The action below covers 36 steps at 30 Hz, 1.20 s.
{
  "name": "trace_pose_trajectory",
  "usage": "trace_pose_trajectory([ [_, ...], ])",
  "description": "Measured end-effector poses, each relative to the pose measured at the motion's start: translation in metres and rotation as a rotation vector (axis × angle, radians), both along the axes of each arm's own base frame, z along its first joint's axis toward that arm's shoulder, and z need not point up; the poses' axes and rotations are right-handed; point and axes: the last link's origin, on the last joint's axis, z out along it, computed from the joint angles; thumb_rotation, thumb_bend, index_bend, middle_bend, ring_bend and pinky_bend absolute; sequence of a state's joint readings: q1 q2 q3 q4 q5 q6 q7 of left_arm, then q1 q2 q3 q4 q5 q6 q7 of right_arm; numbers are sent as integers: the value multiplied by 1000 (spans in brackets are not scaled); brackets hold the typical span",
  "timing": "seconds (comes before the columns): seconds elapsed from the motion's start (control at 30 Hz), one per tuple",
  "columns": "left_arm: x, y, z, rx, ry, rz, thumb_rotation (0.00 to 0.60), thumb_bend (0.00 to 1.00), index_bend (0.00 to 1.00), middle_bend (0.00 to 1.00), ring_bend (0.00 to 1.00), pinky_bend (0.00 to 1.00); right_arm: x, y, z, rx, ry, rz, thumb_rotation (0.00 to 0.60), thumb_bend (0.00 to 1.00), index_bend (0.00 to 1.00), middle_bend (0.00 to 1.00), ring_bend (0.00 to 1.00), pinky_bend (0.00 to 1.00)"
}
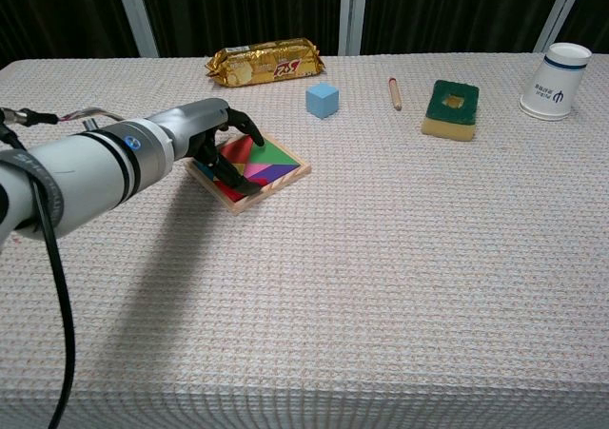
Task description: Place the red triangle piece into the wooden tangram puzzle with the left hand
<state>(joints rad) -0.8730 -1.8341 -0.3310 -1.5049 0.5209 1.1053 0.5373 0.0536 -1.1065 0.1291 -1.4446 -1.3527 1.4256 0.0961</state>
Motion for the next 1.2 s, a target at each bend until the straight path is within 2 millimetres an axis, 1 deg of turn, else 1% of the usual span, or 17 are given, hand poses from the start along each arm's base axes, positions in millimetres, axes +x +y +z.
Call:
trace_pose_trajectory([
  [0.1,0,-1,1,-2,-5,-2,600,223,236,75,0,14,1,0,-1,3,2,2,600,305,0,0,0,0],
  [0.4,9,-6,8,9,-33,-33,600,222,236,75,0,13,2,0,-1,5,5,3,600,305,0,0,0,0],
  [0.57,11,-8,18,27,-45,-45,600,222,236,75,0,13,3,1,-1,6,6,8,600,305,0,0,0,0],
  [0.67,6,-9,29,57,-39,-60,600,222,236,75,0,14,4,1,-1,7,6,11,600,305,0,0,0,0],
  [0.77,-8,-13,44,99,-17,-78,600,222,236,77,0,15,4,1,-2,10,8,13,600,305,0,0,0,0],
  [0.9,-35,-25,66,163,4,-111,600,204,241,103,0,17,5,1,-4,14,10,23,600,303,0,0,0,0],
  [1.1,-80,-56,101,278,79,-259,600,107,240,114,0,7,11,-1,-11,45,5,89,600,282,0,0,0,0],
  [1.2,-111,-76,124,312,167,-355,600,85,238,114,0,7,15,-1,-16,50,4,118,600,280,0,0,0,0],
])
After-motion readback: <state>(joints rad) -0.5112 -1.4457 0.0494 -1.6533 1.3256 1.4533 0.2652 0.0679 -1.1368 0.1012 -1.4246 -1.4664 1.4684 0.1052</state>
